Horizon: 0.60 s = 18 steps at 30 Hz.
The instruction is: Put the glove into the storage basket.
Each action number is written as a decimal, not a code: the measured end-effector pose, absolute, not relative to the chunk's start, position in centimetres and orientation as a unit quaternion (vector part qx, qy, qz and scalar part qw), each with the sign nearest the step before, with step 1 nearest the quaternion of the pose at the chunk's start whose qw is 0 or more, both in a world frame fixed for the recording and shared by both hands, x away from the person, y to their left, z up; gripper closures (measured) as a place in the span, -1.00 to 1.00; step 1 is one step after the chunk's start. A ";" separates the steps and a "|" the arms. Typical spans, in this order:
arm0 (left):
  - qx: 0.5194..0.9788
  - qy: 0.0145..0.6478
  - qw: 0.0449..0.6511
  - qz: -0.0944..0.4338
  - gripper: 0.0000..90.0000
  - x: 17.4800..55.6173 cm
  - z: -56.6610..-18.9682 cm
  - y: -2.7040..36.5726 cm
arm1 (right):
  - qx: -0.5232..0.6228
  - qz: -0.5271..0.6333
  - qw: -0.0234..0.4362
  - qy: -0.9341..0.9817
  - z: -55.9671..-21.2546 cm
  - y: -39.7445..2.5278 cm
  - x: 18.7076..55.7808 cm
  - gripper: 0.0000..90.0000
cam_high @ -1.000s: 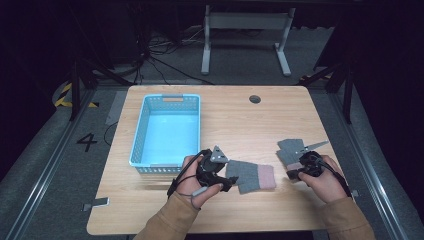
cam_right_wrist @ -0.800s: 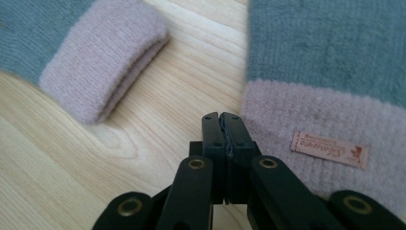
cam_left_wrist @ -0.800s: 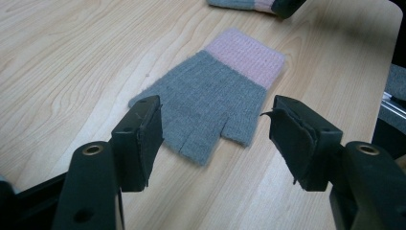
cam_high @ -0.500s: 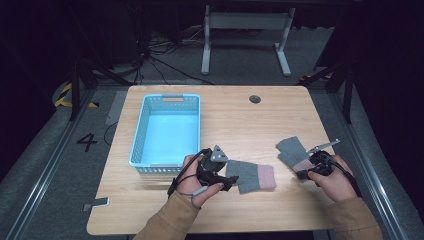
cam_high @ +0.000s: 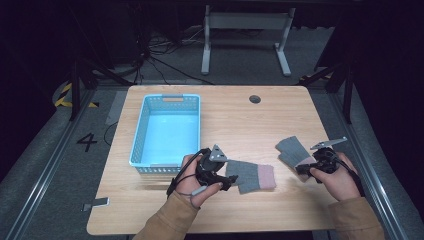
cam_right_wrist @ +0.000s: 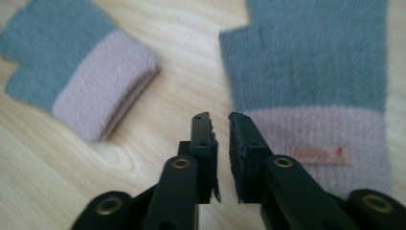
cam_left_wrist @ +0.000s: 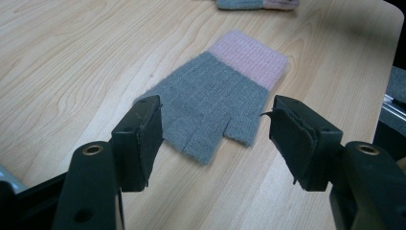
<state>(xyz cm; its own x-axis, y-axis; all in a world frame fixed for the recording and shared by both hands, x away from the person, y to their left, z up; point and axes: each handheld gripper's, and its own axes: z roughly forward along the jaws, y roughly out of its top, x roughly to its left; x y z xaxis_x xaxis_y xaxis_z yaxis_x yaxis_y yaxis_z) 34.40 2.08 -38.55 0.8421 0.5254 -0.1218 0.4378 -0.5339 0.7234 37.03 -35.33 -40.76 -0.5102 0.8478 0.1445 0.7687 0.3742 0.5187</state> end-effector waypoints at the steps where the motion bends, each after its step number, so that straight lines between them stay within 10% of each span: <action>1: 0.874 0.277 0.396 0.057 -0.18 34.4 -38.6 2.1 | 0.490 0.283 0.083 0.820 -40.6 -35.3 37.1 0.64; 18: 0.871 0.286 0.395 0.060 -0.18 34.0 -38.5 2.5 | 0.510 0.274 0.170 0.797 -41.5 -36.0 42.0 -0.03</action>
